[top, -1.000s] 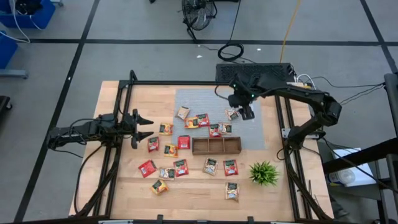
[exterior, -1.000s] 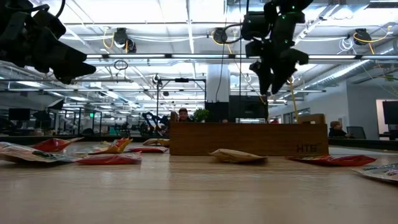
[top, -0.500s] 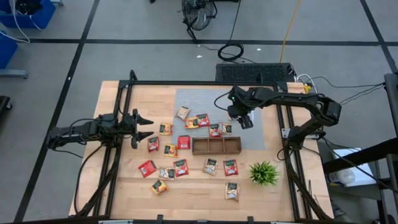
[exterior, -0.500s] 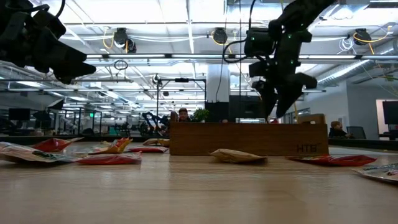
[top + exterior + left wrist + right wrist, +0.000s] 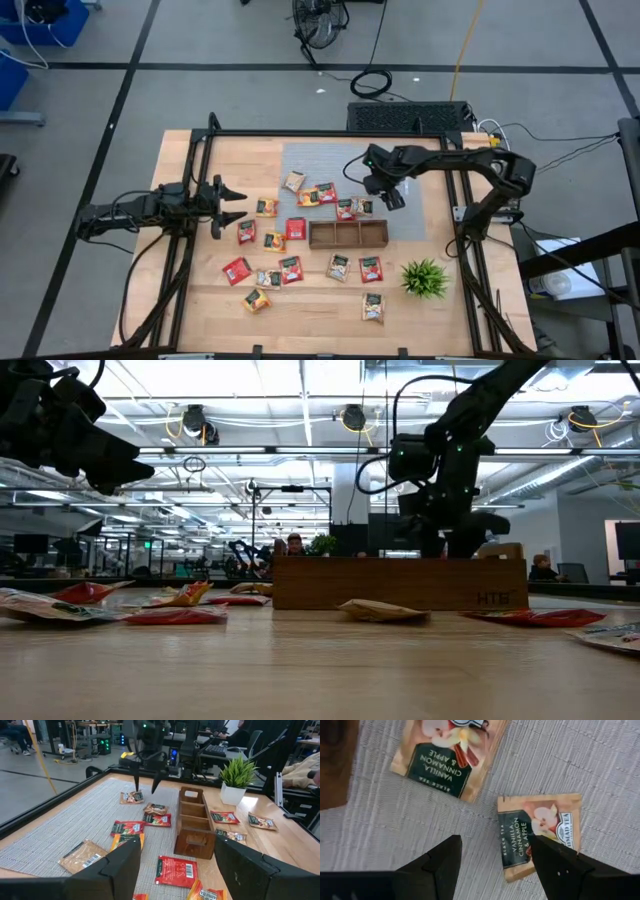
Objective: Pick & Place Tea
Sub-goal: Put the brown tea bag into the right section of the wooden organizer
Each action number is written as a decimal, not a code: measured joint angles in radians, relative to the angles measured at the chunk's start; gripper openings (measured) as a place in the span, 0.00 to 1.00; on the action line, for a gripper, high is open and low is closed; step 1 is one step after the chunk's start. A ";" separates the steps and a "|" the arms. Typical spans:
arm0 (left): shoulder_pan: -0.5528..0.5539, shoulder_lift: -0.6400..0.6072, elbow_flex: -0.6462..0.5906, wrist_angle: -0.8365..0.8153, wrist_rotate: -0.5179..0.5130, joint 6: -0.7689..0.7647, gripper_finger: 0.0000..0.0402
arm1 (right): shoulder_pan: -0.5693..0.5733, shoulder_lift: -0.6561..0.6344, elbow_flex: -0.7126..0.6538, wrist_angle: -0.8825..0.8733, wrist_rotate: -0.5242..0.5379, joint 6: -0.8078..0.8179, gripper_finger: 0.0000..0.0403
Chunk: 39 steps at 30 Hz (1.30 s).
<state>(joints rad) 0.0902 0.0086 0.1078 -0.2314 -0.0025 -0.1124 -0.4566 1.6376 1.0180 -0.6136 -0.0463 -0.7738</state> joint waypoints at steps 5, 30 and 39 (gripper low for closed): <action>0.000 0.000 0.000 0.000 0.000 0.000 0.63 | -0.007 0.045 0.000 0.039 0.047 -0.030 0.55; 0.000 0.000 0.000 0.000 0.000 0.000 0.63 | -0.015 0.074 0.000 0.064 0.095 -0.077 0.14; 0.000 0.000 0.000 0.000 0.000 0.000 0.63 | -0.022 0.074 0.000 0.064 0.094 -0.077 0.00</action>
<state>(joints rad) 0.0899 0.0084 0.1078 -0.2314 -0.0025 -0.1127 -0.4782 1.7119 1.0180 -0.5495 0.0475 -0.8505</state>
